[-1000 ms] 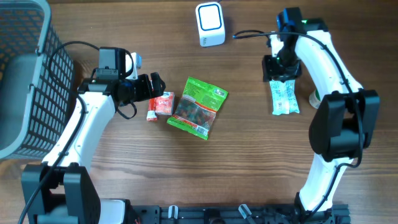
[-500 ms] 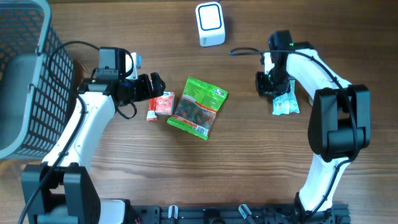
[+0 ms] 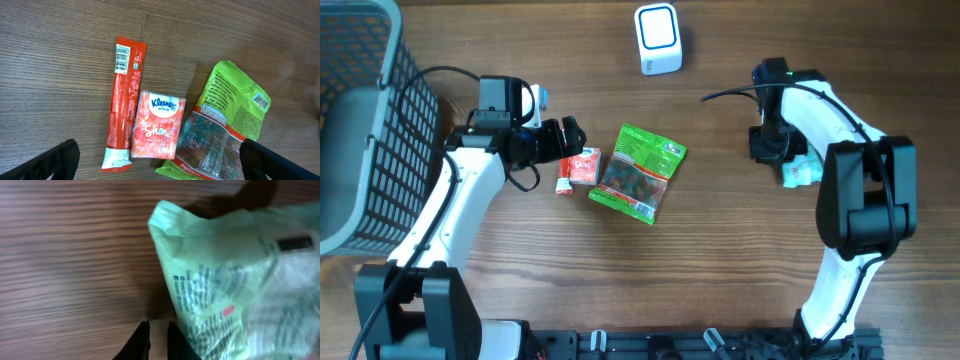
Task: Scan the item barcode
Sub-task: 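Open the right gripper to release the wipes pack, then move the right gripper left toward the green snack bag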
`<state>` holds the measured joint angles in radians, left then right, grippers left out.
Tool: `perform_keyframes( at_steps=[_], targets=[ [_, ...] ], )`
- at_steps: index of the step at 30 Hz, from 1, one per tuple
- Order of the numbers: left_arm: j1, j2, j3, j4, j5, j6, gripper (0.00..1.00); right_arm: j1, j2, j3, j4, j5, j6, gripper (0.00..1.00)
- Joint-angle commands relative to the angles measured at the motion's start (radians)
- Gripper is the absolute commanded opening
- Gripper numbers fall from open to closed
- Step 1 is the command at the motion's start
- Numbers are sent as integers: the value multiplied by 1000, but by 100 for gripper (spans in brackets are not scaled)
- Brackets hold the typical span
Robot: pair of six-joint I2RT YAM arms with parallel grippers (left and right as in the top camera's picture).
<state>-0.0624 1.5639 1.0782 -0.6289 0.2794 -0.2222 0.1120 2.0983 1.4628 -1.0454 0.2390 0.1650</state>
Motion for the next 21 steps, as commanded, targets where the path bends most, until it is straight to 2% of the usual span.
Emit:
perform_keyframes(
  at_steps=[1, 6, 10, 12, 18, 21],
  targets=[
    [8, -11, 14, 3, 8, 2, 100, -42, -21, -1, -10, 130, 46, 14],
    [8, -11, 14, 3, 8, 2, 100, -55, -21, 4, -13, 97, 40, 13],
    [8, -11, 14, 4, 8, 2, 100, -50, -29, 40, -40, -62, -35, 11],
    [8, -11, 14, 3, 8, 2, 100, -46, -48, 58, -44, -212, -69, 12],
    [8, -11, 14, 4, 8, 2, 100, -24, -89, 63, 3, -755, -112, 29],
    [8, -11, 14, 3, 8, 2, 100, 3, -89, 53, 43, -848, -112, 40]
  ],
)
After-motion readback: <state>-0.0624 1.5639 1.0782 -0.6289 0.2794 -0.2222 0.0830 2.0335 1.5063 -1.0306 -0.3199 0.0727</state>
